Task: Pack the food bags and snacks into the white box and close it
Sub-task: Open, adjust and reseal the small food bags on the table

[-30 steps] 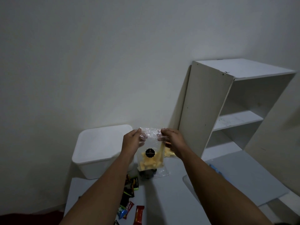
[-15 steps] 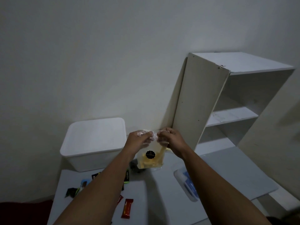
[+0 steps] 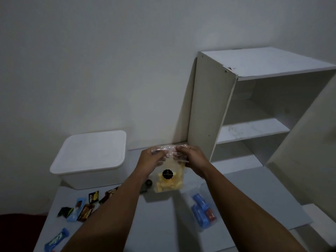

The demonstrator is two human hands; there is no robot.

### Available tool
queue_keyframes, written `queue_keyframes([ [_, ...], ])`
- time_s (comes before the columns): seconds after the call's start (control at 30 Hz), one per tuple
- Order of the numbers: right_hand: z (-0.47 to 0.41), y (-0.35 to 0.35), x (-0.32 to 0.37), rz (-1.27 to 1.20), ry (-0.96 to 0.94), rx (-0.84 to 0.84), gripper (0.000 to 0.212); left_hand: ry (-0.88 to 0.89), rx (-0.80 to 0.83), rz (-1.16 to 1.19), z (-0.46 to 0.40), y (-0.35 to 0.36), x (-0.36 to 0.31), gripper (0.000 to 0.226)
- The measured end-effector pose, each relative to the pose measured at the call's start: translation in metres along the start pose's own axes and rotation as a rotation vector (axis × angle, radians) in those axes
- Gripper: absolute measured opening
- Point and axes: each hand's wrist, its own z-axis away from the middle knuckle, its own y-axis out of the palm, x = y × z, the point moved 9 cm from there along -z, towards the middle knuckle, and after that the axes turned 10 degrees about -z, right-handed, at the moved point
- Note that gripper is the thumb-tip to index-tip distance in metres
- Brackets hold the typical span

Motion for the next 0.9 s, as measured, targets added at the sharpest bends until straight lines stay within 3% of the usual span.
queue_keyframes([
  [0.13, -0.012, -0.029, 0.007, 0.066, 0.041, 0.059, 0.025, -0.046, -0.075, 0.068, 0.000, 0.025, -0.002, 0.014],
  [0.27, -0.023, -0.045, 0.016, 0.107, 0.008, 0.133, 0.015, -0.080, -0.143, 0.100, 0.001, 0.043, -0.001, 0.013],
  [0.5, -0.039, -0.047, 0.019, 0.221, -0.057, 0.207, 0.026, -0.032, -0.294, -0.054, 0.009, 0.043, -0.011, 0.017],
  [0.63, -0.044, -0.045, 0.020, 0.230, -0.071, 0.257, 0.010, -0.020, -0.281, -0.079, 0.010, 0.050, -0.018, 0.019],
  [0.73, -0.049, -0.047, 0.022, 0.184, -0.082, 0.253, 0.020, -0.011, -0.261, -0.052, 0.009, 0.059, -0.021, 0.016],
  [0.9, -0.050, -0.045, 0.019, 0.218, -0.016, 0.369, 0.012, -0.008, -0.266, -0.081, 0.008, 0.059, -0.022, 0.025],
])
